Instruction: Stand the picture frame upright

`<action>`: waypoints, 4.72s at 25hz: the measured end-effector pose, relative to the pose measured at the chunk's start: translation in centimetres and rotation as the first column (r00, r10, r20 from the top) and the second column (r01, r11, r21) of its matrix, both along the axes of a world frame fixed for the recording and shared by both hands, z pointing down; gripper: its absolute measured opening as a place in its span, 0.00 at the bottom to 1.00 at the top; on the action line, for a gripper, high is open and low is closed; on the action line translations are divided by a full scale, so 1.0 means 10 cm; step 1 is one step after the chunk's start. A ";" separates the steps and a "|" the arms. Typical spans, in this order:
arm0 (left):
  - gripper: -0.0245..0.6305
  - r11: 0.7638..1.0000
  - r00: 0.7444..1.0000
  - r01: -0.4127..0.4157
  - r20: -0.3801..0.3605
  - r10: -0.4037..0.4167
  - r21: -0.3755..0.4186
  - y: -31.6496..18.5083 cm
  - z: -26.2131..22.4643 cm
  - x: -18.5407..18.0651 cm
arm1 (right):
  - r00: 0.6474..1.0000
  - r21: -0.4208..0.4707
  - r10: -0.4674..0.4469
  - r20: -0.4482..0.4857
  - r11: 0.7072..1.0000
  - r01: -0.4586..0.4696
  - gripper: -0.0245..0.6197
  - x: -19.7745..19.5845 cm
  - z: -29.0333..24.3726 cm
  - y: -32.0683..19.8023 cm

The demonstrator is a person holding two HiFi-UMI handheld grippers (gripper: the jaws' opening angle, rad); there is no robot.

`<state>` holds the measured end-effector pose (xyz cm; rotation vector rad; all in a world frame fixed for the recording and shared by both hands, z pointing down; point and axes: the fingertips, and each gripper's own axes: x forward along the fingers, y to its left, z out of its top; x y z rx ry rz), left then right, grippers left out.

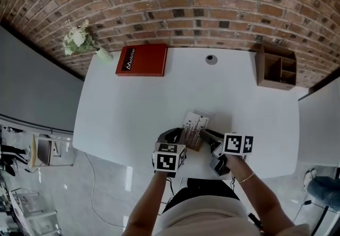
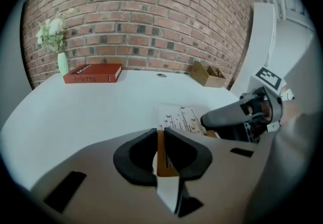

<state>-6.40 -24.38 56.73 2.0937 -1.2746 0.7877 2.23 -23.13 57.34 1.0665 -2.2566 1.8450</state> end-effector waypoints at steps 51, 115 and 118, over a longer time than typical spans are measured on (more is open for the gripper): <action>0.09 0.981 0.994 0.101 -0.045 -0.095 0.163 0.67 -0.22 -0.32 | 0.889 0.580 -0.043 -0.456 0.744 0.333 0.09 -0.30 -0.53 0.62; 0.14 0.968 0.984 0.165 -0.097 -0.149 0.187 1.02 -0.34 -0.51 | 0.901 0.619 0.051 -0.431 0.744 0.254 0.10 -0.10 -0.70 0.97; 0.13 0.960 0.981 0.183 -0.107 -0.163 0.211 1.04 -0.44 -0.57 | 0.898 0.624 0.094 -0.430 0.750 0.221 0.10 -0.03 -0.79 0.98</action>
